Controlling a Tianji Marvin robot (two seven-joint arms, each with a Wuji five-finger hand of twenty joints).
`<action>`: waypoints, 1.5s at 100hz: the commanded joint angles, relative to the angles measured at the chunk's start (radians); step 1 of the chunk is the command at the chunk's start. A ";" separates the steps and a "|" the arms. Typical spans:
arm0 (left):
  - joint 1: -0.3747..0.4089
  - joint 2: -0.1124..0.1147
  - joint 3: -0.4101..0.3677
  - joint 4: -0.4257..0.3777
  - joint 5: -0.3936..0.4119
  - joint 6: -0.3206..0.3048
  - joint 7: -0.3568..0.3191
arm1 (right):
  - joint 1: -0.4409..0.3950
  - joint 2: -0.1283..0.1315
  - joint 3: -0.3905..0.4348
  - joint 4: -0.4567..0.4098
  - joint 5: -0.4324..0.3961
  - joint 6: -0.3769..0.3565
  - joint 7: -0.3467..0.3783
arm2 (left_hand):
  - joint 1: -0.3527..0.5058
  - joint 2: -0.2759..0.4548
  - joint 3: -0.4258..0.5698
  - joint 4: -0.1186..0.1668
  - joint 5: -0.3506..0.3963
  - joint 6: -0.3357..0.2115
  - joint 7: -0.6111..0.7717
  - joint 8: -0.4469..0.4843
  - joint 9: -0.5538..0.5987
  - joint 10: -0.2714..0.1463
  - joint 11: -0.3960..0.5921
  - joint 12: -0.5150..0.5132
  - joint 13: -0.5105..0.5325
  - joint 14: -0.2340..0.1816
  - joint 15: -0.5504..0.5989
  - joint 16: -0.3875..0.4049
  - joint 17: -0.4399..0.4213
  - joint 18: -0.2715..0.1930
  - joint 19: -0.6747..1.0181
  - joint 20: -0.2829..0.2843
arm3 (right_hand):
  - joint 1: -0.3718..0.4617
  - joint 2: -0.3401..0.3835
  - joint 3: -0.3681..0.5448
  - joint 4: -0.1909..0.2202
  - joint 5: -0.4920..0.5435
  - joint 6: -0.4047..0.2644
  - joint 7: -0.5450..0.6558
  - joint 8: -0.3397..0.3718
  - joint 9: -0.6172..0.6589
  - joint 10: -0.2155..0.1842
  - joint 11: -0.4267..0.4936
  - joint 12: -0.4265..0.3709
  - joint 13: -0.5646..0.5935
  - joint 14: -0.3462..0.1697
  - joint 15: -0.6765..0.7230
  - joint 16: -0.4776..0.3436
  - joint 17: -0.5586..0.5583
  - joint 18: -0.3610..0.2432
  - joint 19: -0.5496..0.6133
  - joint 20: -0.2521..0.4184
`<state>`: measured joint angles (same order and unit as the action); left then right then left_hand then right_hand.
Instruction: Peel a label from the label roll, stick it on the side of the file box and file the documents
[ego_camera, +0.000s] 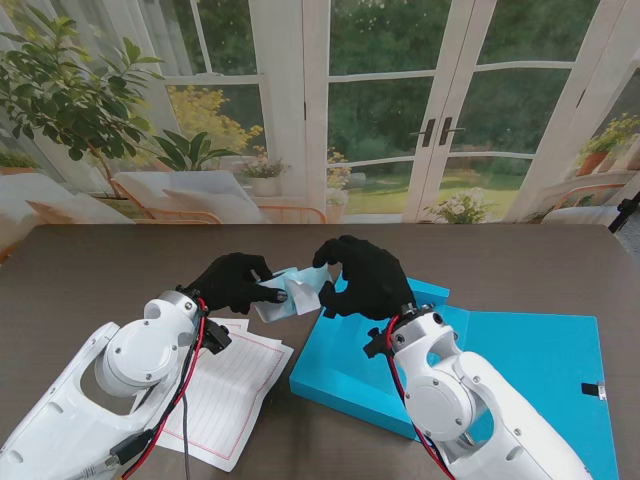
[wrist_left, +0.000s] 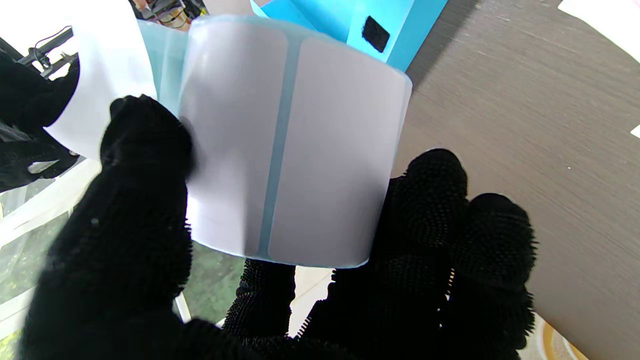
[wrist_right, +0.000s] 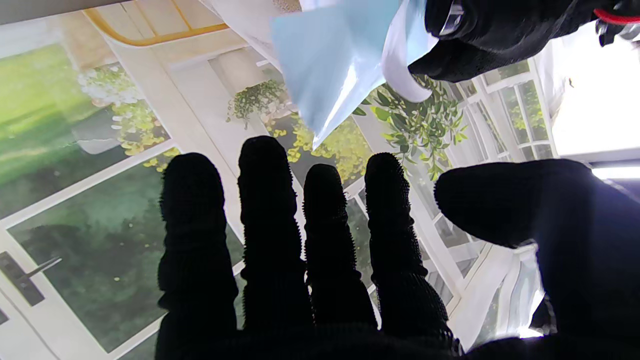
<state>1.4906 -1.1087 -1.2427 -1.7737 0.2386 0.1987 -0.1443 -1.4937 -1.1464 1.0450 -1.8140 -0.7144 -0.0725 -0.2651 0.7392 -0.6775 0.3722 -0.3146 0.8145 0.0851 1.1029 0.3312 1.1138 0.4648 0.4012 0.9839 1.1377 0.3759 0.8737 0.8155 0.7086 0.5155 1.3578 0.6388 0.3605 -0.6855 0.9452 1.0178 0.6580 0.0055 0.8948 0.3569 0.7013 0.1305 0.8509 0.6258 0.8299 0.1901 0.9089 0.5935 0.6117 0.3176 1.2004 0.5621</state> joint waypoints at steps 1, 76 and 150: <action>-0.008 -0.007 -0.001 -0.016 -0.006 0.001 -0.023 | 0.003 -0.002 -0.013 -0.001 -0.014 -0.008 0.015 | 0.197 0.164 0.153 0.141 0.062 0.164 0.104 0.033 0.171 -0.247 0.215 0.000 0.011 0.009 0.033 0.017 -0.005 0.003 0.040 0.015 | -0.039 -0.030 -0.009 -0.005 0.002 -0.030 -0.012 0.016 -0.043 -0.032 0.006 0.029 -0.048 -0.017 0.010 0.019 -0.289 -0.030 0.013 0.013; -0.005 -0.003 -0.006 -0.021 -0.042 -0.009 -0.055 | 0.038 0.023 -0.078 -0.019 -0.260 0.090 -0.012 | 0.211 0.160 0.150 0.141 0.055 0.176 0.106 0.032 0.164 -0.235 0.217 0.002 -0.006 0.024 0.045 0.019 -0.026 0.011 0.048 0.025 | -0.287 -0.032 0.048 -0.376 -0.120 -0.087 0.047 0.118 -0.318 -0.049 0.102 0.150 -0.342 -0.056 -0.069 -0.008 -0.438 -0.091 -0.114 0.067; 0.002 0.000 -0.014 -0.026 -0.075 -0.049 -0.072 | 0.101 0.022 -0.132 0.072 -0.331 0.097 -0.098 | 0.159 -0.053 0.608 0.069 0.044 0.176 0.119 0.021 0.179 -0.232 0.187 0.158 -0.015 0.033 0.049 0.015 -0.035 0.013 0.047 0.034 | 0.074 -0.059 -0.128 -0.679 0.064 -0.098 0.171 -0.073 -0.085 -0.044 0.075 0.130 -0.151 -0.041 -0.064 -0.020 -0.351 -0.055 -0.060 0.011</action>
<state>1.4918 -1.1056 -1.2538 -1.7804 0.1735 0.1550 -0.1992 -1.3949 -1.1196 0.9170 -1.7474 -1.0387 0.0261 -0.3718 0.7518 -0.7854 0.4809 -0.3167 0.8270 0.1216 1.0975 0.3252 1.1138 0.4901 0.4014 1.0606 1.1351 0.4035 0.8864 0.8158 0.6981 0.5534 1.3689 0.6580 0.3967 -0.7143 0.8532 0.3921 0.6937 -0.0813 1.0394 0.3023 0.6038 0.0986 0.9341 0.7563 0.6427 0.1468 0.8455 0.5766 0.6124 0.2514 1.1122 0.5829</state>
